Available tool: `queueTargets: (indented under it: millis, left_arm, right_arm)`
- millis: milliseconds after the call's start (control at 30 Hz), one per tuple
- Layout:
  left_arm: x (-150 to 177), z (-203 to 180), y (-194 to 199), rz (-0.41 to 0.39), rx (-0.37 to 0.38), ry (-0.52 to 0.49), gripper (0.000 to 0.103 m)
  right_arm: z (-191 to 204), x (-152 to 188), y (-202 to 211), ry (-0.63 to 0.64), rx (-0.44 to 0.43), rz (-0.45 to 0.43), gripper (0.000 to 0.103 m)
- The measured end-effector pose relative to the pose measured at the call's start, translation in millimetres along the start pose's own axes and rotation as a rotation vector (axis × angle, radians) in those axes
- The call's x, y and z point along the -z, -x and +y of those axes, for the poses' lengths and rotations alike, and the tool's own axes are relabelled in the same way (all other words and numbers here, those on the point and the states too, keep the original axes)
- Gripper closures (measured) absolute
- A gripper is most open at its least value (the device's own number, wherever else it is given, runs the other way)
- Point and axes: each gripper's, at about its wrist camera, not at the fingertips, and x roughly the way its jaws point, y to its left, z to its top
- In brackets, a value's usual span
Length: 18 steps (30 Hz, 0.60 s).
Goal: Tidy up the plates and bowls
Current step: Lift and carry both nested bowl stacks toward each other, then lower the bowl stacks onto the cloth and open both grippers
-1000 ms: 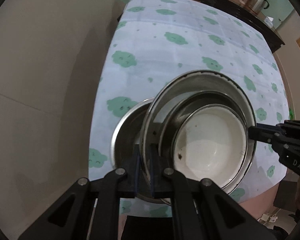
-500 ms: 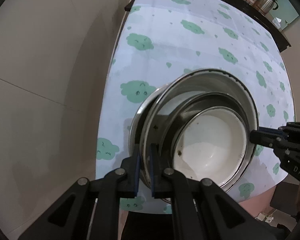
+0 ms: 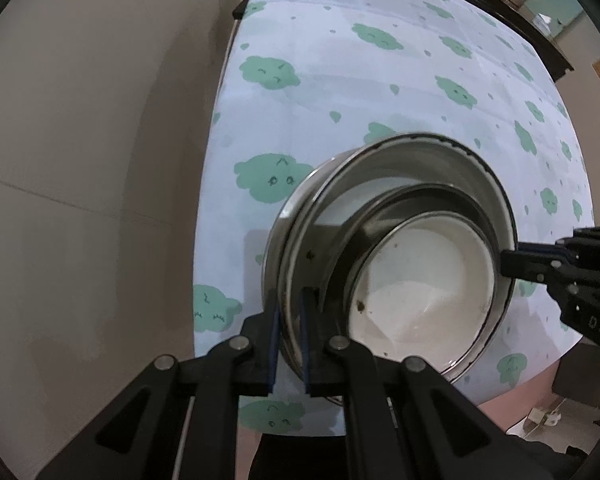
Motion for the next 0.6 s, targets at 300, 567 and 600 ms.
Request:
queueTargets:
  millis: [300,567,600]
  left_arm:
    - [-1.0,1.7,1.2,-0.013,0.032,-0.076,0.095]
    - [2.9,5.4,15.2,-0.112,-0.033,-0.127,0.056]
    - [4.3,8.8,21.0,-0.144,-0.048,-0.118,0.048]
  right_arm:
    - [-0.7,3.8,-2.7,-0.082,0.053,-0.04,0.094]
    - [7.0,26.0,23.9,-0.162,0.101,-0.164,0.093]
    - [10.3,30.9,29.5,-0.164,0.114,-0.197,0.093]
